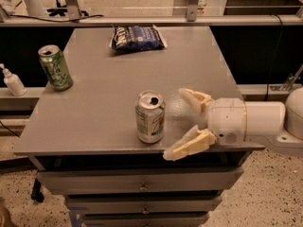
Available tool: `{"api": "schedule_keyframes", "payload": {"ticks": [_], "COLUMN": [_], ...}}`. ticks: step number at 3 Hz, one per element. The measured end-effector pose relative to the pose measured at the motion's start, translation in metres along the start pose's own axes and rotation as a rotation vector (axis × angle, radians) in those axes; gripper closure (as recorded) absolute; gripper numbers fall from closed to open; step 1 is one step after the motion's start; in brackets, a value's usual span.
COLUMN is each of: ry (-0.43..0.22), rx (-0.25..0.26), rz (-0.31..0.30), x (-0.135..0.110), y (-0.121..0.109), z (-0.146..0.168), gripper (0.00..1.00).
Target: Move 7up can near blue chip bag
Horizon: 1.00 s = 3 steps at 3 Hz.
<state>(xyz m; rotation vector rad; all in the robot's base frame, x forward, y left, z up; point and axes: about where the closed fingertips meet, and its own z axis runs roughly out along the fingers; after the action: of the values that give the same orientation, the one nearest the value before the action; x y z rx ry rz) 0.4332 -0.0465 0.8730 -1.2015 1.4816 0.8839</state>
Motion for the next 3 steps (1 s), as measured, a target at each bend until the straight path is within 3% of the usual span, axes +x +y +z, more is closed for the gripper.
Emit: {"api": "schedule_keyframes", "payload": {"ticks": [1, 2, 3], "ry": [-0.065, -0.108, -0.143], "rx": [0.002, 0.005, 0.013], "rz": [0.014, 0.012, 0.000], "x": [0.004, 0.004, -0.002], "y": [0.000, 0.003, 0.004], "z": [0.017, 0.034, 0.043], "gripper": [0.00, 0.17, 0.41]}}
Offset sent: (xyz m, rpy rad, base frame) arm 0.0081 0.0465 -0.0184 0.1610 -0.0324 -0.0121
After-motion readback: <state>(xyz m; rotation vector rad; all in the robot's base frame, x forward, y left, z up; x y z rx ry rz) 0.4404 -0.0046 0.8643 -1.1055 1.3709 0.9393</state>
